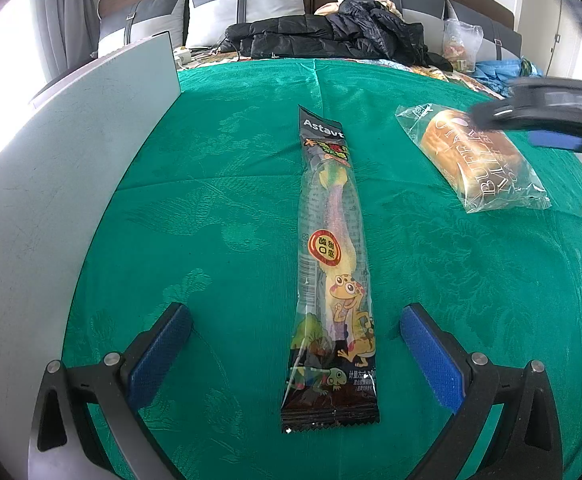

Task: Organize snacks
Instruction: 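Grasp the bread pack with the right tool and lift it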

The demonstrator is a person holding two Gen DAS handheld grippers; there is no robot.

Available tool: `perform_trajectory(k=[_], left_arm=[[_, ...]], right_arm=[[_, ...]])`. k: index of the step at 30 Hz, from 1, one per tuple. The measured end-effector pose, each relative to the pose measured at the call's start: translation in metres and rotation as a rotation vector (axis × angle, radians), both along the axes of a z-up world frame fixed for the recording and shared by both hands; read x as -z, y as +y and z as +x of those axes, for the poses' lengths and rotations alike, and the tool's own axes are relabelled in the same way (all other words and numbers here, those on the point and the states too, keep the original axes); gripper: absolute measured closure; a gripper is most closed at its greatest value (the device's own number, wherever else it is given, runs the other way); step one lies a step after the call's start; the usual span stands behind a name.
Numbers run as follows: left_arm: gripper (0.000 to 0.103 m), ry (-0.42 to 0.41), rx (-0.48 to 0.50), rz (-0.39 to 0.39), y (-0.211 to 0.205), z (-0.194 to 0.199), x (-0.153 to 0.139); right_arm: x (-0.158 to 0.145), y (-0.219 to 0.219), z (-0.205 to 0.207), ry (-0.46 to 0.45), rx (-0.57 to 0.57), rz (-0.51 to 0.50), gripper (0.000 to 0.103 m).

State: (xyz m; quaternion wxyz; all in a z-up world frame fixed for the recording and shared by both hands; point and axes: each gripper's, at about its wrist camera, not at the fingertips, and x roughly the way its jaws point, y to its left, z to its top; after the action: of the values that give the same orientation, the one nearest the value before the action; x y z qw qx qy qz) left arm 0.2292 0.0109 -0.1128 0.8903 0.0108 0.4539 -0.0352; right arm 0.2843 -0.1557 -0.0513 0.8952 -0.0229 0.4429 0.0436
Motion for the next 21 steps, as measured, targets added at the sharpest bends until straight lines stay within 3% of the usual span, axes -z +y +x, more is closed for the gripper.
perform_trajectory(k=[2, 5, 9, 10, 11, 17, 21], left_arm=[[0.0, 0.0, 0.0, 0.0, 0.0, -0.001, 0.0], [0.0, 0.0, 0.0, 0.0, 0.0, -0.001, 0.0], [0.0, 0.0, 0.0, 0.0, 0.0, -0.001, 0.0], [0.0, 0.0, 0.0, 0.0, 0.0, -0.002, 0.0], [0.0, 0.0, 0.0, 0.0, 0.0, -0.002, 0.0], [0.0, 0.0, 0.0, 0.0, 0.0, -0.002, 0.0], [0.0, 0.0, 0.0, 0.0, 0.0, -0.002, 0.0]], right_arm=[[0.016, 0.01, 0.019, 0.078, -0.005, -0.039, 0.011], [0.034, 0.023, 0.027, 0.121, -0.026, -0.077, 0.009], [0.043, 0.025, 0.026, 0.112, -0.031, -0.116, 0.013], [0.04, 0.018, 0.023, 0.096, -0.017, -0.092, 0.019], [0.037, 0.012, 0.018, 0.083, 0.001, -0.067, 0.029], [0.015, -0.023, -0.027, 0.03, 0.034, 0.0, 0.029], [0.008, -0.046, -0.085, 0.052, 0.051, 0.028, 0.029]])
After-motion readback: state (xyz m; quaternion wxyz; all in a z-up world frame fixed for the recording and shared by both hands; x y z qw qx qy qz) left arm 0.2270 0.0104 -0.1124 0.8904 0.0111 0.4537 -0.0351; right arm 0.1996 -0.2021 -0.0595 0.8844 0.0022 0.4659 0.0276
